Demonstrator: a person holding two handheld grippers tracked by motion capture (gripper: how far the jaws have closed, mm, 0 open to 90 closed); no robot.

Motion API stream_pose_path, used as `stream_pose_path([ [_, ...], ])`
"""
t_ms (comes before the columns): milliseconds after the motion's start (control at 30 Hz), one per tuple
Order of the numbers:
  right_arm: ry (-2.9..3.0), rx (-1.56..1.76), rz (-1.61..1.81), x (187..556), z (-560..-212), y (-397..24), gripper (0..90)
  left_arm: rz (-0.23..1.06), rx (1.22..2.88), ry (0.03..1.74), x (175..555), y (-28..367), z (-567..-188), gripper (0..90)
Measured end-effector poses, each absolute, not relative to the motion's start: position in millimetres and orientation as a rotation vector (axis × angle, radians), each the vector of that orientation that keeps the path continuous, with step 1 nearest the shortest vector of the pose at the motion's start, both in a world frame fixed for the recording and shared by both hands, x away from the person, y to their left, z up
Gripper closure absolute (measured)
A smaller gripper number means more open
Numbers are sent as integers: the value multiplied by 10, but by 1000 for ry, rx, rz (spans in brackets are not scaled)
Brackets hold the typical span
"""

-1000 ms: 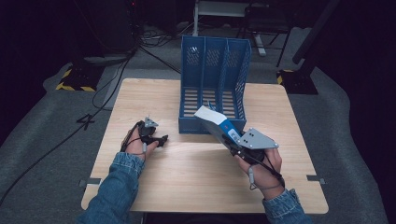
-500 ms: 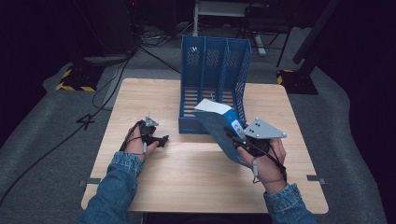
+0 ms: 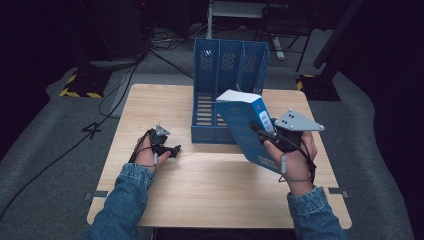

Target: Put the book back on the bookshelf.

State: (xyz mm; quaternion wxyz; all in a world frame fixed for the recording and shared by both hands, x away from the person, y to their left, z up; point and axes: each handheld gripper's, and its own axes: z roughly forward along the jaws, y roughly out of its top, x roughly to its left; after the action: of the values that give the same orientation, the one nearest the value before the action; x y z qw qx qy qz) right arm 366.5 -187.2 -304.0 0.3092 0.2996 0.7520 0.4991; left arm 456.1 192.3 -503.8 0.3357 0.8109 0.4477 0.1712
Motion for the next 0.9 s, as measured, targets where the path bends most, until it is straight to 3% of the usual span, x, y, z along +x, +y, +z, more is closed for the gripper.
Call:
stream_pose_path([
  [900,1860,954,1373,4436,-2601,-2059,619,447,2118,1162,4584,1891,-5038,202],
])
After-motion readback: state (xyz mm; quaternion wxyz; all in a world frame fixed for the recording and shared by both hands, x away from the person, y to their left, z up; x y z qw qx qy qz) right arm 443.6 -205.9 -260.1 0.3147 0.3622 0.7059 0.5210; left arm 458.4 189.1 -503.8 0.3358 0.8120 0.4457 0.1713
